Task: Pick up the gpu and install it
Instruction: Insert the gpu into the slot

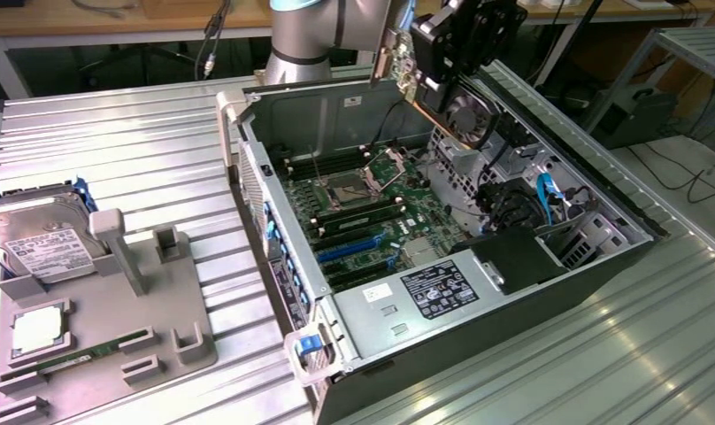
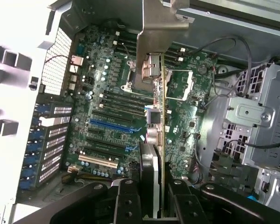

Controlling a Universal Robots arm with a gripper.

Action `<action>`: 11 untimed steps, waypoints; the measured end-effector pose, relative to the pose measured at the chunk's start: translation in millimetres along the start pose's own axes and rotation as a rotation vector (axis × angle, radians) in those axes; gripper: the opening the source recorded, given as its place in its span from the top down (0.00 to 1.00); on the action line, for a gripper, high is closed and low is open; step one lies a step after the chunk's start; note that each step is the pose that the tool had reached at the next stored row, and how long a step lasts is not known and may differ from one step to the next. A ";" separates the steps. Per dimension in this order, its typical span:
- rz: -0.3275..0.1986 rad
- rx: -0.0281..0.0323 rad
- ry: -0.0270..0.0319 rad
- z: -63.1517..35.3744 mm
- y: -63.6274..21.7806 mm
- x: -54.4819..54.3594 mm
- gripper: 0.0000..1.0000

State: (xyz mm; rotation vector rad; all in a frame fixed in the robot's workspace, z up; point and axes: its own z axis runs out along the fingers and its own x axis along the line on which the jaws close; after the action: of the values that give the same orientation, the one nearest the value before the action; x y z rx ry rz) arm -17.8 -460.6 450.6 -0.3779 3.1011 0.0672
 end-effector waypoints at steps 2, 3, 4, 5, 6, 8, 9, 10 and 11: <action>-0.017 -0.0005 0.0007 0.0 -0.1 0.0 0.72; -0.027 -0.0007 0.0011 0.0 -0.3 0.0 0.72; -0.035 -0.0010 0.0014 0.0 -0.3 0.1 0.72; -0.043 -0.0013 0.0017 0.0 -0.4 0.1 0.72; -0.052 -0.0017 0.0019 0.0 -0.5 0.1 0.72; -0.070 -0.0023 0.0026 0.0 -0.5 0.1 0.72; -0.078 -0.0026 0.0030 0.0 -0.6 0.2 0.72; -0.087 -0.0029 0.0033 0.0 -0.6 0.2 0.72; -0.097 -0.0033 0.0036 0.0 -0.7 0.2 0.72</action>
State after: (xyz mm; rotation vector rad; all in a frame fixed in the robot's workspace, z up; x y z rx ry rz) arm -17.9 -461.3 450.6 -0.5284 3.0809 0.0702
